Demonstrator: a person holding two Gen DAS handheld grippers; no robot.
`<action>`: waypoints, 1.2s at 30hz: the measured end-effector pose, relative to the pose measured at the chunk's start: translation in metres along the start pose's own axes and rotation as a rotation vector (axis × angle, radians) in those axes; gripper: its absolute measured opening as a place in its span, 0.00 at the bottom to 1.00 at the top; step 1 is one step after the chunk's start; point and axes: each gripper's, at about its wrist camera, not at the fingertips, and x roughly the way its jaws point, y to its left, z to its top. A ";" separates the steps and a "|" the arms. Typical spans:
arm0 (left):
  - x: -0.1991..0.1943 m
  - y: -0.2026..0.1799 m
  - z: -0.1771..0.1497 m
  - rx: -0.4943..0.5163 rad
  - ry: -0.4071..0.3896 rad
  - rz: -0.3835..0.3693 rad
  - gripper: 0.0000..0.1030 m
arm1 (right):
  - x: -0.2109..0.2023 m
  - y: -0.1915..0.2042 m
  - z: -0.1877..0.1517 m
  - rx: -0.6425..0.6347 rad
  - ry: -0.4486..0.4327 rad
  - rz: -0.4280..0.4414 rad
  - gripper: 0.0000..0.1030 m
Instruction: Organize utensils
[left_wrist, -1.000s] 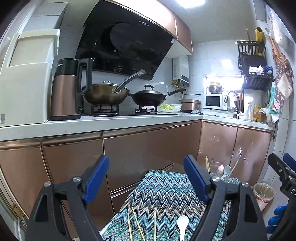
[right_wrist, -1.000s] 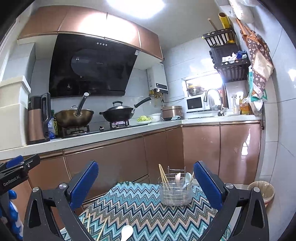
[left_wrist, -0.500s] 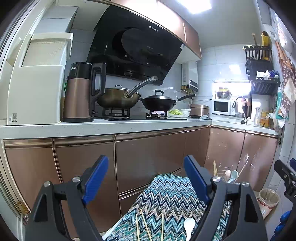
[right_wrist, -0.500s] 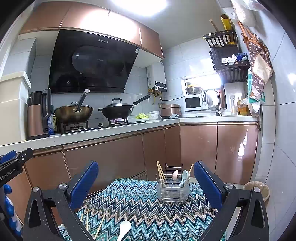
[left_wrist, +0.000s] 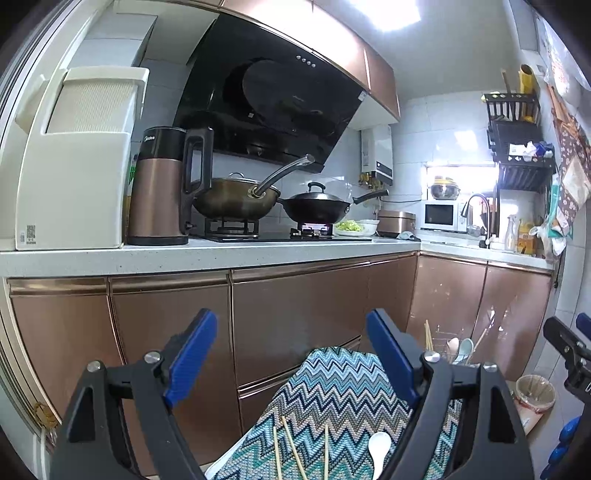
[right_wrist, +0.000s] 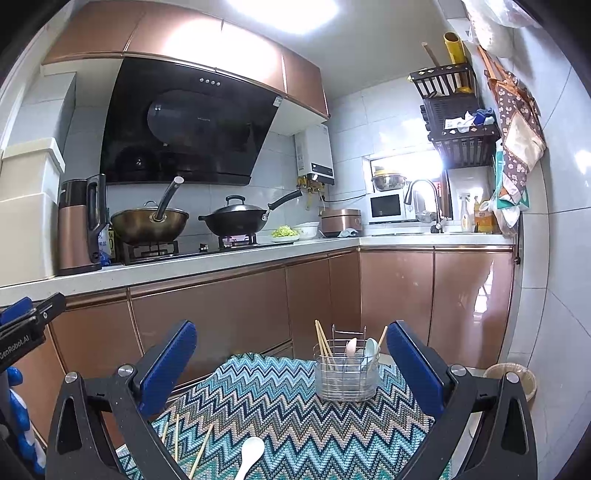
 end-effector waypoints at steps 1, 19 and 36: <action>0.000 -0.002 0.000 0.011 0.002 0.009 0.81 | 0.000 0.000 -0.001 0.001 0.000 0.000 1.00; 0.001 0.001 -0.008 0.008 0.045 0.002 0.81 | 0.002 0.007 -0.009 -0.024 0.041 -0.003 1.00; 0.001 -0.001 -0.011 -0.002 0.068 -0.004 0.81 | -0.003 0.012 -0.011 -0.046 0.034 0.010 1.00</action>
